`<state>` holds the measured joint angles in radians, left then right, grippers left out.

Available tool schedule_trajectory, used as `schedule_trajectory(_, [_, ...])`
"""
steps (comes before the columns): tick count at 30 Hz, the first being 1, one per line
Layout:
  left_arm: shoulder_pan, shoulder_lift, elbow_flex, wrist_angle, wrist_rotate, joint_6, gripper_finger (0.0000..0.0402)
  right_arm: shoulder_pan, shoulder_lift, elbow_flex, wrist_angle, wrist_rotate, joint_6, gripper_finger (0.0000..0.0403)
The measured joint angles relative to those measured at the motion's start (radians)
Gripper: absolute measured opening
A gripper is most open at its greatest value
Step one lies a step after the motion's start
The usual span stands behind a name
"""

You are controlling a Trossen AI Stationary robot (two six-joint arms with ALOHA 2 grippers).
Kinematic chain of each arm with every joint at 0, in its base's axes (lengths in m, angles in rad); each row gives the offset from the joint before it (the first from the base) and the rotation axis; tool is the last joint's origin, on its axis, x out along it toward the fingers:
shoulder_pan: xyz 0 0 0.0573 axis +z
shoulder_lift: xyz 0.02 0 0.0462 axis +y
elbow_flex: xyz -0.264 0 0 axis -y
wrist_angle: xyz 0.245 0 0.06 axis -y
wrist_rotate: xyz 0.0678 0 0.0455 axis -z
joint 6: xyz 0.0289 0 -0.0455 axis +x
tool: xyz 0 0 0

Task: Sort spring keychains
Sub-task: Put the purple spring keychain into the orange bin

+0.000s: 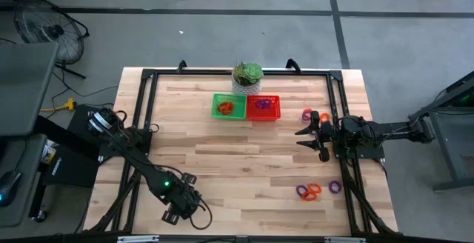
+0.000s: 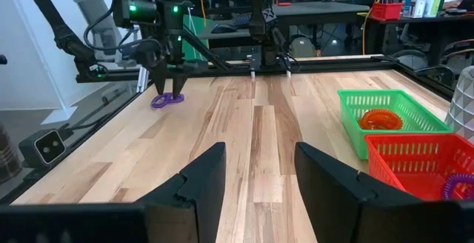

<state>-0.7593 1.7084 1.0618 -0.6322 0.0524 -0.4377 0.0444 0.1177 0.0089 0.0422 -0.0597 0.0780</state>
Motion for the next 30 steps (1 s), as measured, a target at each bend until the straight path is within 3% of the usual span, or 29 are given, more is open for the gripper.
schedule_trajectory(22, [0.006,0.097,0.004,0.051,-0.042,0.049,0.0194,0.0,0.0,0.0,0.0,0.0,0.0,0.0161])
schedule_trajectory(26, [0.006,0.104,0.004,0.049,-0.049,0.051,0.0163,0.0,0.0,0.0,0.0,0.0,0.0,0.0157])
schedule_trajectory(30, [0.007,0.105,0.002,0.046,-0.069,0.052,0.0104,0.0,0.0,0.0,0.0,0.0,0.0,0.0157])
